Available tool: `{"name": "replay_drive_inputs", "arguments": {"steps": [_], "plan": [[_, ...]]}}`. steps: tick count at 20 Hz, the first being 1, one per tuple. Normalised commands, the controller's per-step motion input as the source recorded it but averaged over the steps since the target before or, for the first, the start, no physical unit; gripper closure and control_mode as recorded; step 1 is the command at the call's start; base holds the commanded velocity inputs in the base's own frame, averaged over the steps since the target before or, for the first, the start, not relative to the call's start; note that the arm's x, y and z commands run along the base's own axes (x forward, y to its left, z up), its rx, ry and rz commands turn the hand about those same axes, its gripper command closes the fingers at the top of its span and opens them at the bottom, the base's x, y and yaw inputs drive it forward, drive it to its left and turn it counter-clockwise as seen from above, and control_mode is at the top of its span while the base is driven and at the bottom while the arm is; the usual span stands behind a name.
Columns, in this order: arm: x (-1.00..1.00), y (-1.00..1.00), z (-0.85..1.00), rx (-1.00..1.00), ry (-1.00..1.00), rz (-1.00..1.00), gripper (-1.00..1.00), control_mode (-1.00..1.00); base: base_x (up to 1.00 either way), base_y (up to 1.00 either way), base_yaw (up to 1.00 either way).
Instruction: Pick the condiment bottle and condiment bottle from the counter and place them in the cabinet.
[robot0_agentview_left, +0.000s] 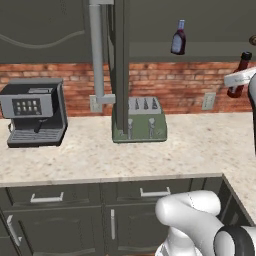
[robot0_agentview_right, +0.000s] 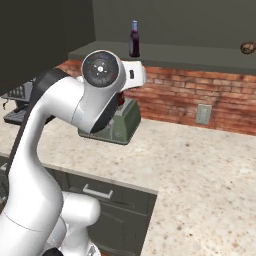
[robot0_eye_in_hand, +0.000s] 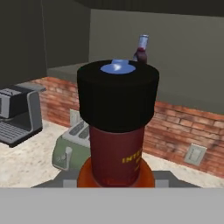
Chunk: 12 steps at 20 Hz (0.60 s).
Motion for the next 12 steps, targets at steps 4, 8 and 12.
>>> {"name": "replay_drive_inputs", "arguments": {"steps": [4,8,12], "plan": [[0.0,-0.1,0.29,0.0,-0.03,0.0,1.0,-1.0,0.0,0.0,0.0],[0.0,-0.07,0.22,0.0,-0.02,0.0,1.0,-1.0,0.0,0.0,0.0],[0.02,-0.04,0.18,0.0,-0.01,0.0,1.0,-1.0,0.0,0.0,0.0]]}}
